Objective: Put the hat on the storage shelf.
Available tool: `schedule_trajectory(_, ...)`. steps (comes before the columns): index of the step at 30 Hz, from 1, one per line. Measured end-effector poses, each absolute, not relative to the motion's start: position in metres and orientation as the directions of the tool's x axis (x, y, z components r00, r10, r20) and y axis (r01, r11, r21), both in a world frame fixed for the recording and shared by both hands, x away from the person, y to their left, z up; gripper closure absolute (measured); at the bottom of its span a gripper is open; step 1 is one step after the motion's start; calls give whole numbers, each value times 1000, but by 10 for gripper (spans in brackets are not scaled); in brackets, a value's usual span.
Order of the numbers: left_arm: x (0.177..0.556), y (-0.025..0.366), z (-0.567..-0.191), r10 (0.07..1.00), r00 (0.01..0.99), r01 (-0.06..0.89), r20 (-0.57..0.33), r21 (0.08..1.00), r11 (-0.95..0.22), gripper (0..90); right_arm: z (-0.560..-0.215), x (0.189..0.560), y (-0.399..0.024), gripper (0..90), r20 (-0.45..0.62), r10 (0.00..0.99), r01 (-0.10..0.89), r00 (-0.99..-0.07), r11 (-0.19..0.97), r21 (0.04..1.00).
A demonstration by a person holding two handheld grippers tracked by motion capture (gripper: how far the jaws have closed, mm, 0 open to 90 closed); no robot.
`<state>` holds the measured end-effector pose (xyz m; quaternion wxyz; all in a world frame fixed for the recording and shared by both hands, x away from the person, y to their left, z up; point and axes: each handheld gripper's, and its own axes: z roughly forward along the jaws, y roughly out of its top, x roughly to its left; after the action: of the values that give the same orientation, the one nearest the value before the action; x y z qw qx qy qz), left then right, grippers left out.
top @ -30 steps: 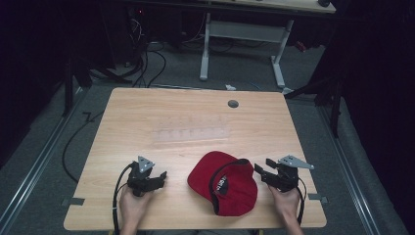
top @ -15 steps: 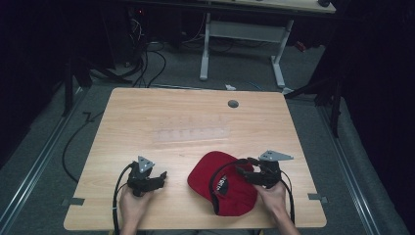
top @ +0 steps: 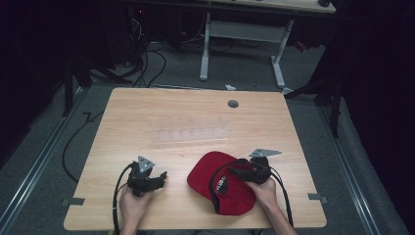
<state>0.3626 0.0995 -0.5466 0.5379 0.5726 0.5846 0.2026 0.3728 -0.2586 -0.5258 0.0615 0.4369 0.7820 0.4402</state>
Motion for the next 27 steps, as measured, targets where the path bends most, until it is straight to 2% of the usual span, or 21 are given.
schedule_trajectory(6, 363, 100, -547, 888, 236, 452, -394, 853, 259, 285, -528, 373, -261, 647, 307, 707, 629, -637, 246, 738)
schedule_trajectory(7, 363, 100, -547, 888, 235, 452, -395, 853, 260, 285, -528, 373, -261, 647, 307, 707, 629, -637, 246, 738)
schedule_trajectory(9, 363, 99, -547, 888, 235, 452, -395, 853, 259, 283, -525, 370, -259, 717, 294, 695, 606, -657, 255, 753)
schedule_trajectory(12, 363, 99, -547, 889, 235, 452, -394, 854, 259, 281, -522, 366, -258, 762, 282, 686, 588, -671, 260, 766)
schedule_trajectory(27, 364, 98, -547, 890, 233, 452, -393, 854, 259, 281, -499, 354, -256, 823, 257, 686, 533, -681, 223, 816)
